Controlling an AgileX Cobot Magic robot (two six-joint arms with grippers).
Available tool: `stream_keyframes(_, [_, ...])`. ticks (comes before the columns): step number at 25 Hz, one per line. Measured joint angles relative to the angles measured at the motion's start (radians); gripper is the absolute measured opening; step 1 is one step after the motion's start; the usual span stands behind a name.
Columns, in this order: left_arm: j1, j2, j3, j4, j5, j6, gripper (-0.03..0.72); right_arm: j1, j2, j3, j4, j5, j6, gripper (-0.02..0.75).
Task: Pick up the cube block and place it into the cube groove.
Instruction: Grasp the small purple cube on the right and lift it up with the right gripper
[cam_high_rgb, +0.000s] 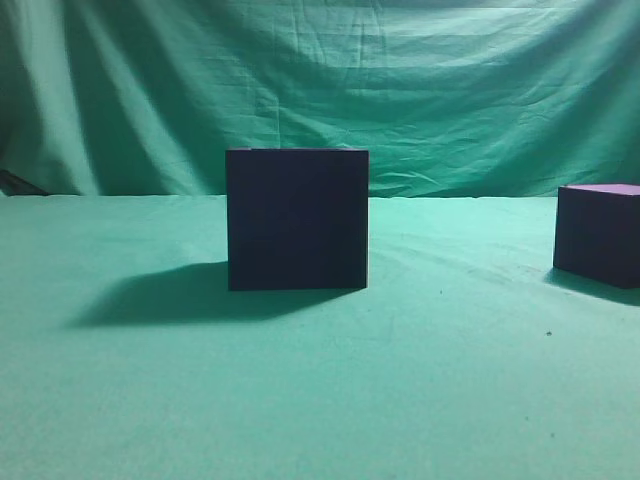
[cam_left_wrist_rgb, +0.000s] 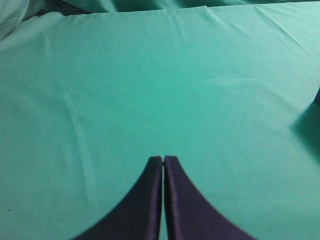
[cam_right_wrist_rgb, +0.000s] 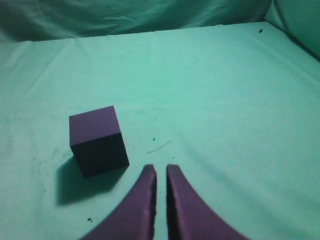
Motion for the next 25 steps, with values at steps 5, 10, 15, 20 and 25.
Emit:
stream_keyframes(5, [0.000, 0.000, 0.000, 0.000, 0.000, 0.000, 0.000, 0.000, 0.000, 0.000, 0.000, 0.000, 0.000, 0.048])
stream_keyframes(10, [0.000, 0.000, 0.000, 0.000, 0.000, 0.000, 0.000, 0.000, 0.000, 0.000, 0.000, 0.000, 0.000, 0.048])
stream_keyframes(15, [0.000, 0.000, 0.000, 0.000, 0.000, 0.000, 0.000, 0.000, 0.000, 0.000, 0.000, 0.000, 0.000, 0.048])
stream_keyframes(20, [0.000, 0.000, 0.000, 0.000, 0.000, 0.000, 0.000, 0.000, 0.000, 0.000, 0.000, 0.000, 0.000, 0.048])
stream_keyframes(25, [0.000, 0.000, 0.000, 0.000, 0.000, 0.000, 0.000, 0.000, 0.000, 0.000, 0.004, -0.100, 0.000, 0.048])
